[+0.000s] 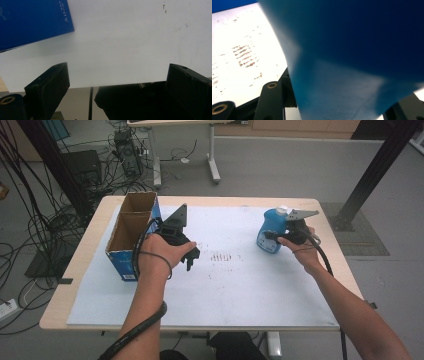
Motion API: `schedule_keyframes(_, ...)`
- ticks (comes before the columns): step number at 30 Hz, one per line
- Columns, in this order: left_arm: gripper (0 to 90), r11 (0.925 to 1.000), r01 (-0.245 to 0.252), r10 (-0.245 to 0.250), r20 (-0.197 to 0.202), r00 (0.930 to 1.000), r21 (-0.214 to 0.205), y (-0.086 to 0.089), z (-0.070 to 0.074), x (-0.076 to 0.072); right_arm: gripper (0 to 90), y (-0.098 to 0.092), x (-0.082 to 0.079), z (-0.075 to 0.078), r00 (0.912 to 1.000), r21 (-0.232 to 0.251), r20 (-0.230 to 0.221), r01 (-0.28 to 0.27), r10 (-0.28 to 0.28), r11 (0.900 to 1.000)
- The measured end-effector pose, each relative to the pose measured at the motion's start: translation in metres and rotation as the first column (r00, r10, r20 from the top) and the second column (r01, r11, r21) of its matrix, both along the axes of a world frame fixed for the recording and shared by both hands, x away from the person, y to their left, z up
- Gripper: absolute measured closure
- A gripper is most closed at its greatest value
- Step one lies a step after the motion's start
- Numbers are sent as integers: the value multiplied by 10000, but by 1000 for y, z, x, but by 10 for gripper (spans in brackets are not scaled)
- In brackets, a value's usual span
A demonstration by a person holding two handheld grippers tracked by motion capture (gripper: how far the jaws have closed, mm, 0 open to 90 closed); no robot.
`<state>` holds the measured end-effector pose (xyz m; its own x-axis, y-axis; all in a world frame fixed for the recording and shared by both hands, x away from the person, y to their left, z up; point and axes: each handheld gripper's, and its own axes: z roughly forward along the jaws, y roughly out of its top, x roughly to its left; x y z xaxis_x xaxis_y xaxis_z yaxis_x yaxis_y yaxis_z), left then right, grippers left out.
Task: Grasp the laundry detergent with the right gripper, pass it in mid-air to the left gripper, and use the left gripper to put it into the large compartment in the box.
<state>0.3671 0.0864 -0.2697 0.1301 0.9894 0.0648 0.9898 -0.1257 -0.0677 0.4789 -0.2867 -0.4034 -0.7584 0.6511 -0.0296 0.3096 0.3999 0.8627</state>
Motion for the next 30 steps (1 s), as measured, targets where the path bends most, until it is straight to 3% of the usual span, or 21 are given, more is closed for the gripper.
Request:
schedule_keyframes(19, 58, 9994, 188, -186, -59, 9998, 296, -9, 5, 3, 437, -1, 1, 0, 9999, 14, -18, -106, 106, 9999)
schedule_keyframes(30, 58, 9994, 206, -206, 1, 9998, 268, -12, 7, 4, 437, -1, 1, 0, 9999, 22, -20, -133, 133, 9999)
